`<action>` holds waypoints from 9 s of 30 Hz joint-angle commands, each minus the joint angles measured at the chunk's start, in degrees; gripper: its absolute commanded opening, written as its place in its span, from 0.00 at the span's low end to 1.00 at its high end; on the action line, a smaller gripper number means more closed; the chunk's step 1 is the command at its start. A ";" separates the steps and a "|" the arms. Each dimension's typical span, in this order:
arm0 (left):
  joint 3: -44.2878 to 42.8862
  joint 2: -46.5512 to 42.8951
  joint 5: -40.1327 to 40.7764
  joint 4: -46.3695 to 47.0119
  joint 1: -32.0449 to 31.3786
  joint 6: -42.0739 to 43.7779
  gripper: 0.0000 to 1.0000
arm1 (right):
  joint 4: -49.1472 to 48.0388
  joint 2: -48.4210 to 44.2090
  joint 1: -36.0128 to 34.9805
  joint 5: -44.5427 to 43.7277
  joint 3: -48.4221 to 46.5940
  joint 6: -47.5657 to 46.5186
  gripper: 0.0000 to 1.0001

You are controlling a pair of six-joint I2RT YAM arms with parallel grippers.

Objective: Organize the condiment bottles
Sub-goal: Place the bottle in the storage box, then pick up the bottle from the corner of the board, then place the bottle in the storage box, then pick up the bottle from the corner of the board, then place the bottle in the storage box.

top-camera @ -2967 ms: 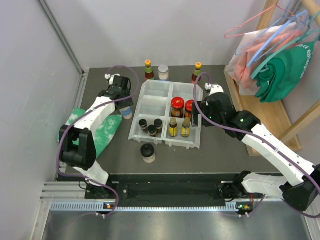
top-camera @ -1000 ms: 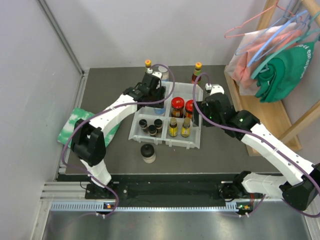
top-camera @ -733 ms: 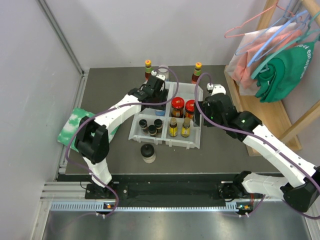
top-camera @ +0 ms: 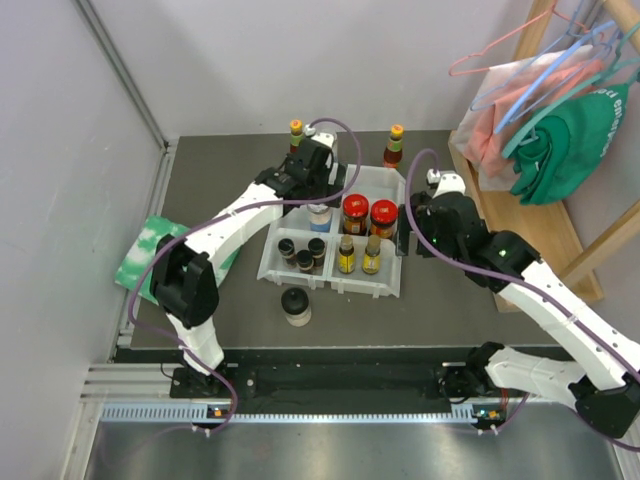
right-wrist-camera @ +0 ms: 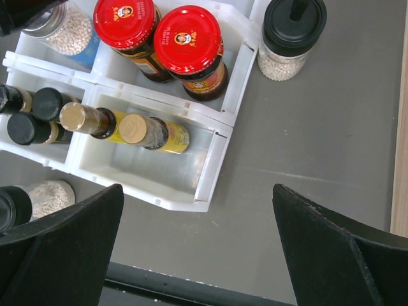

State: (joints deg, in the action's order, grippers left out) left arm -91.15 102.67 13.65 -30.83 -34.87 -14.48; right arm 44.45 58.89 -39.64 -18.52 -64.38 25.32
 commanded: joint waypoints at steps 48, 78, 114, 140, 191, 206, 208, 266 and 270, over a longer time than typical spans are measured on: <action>-27.94 32.85 -5.92 36.19 10.44 2.79 0.99 | 0.82 -1.33 0.26 -8.81 -1.28 -1.33 0.99; -27.67 24.07 -4.60 38.12 7.28 4.90 0.00 | -0.50 -1.24 0.70 -7.93 -0.22 -1.68 0.99; 16.61 -18.65 9.12 23.43 8.06 -2.74 0.00 | -0.15 -2.82 0.70 -6.70 0.22 -0.71 0.99; 25.15 -11.27 -3.37 34.34 11.23 -5.47 0.00 | 0.03 -2.91 0.70 -7.14 1.10 -0.45 0.99; 22.16 -37.01 5.69 12.03 11.14 -6.35 0.99 | -9.37 20.11 18.19 1.74 -7.24 -3.96 0.99; 28.65 -48.61 10.61 4.98 11.14 -3.01 0.99 | -12.54 34.52 19.77 -0.99 -14.72 -4.67 0.99; 30.67 -50.63 9.91 7.35 11.14 -2.66 0.99 | -12.37 35.32 20.04 -1.34 -15.51 -4.58 0.99; 35.26 -52.66 8.06 10.62 11.14 -0.37 0.99 | -18.08 42.43 18.54 10.61 -35.18 -13.28 0.00; 35.34 -52.31 7.97 10.70 11.14 -0.29 0.99 | -15.62 48.06 17.67 11.23 -39.41 -14.95 0.00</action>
State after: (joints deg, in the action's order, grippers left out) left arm -56.29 50.76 21.71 -23.05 -23.81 -15.40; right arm 29.58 102.98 -20.29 -8.97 -97.86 12.69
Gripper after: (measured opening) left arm 0.987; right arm 0.589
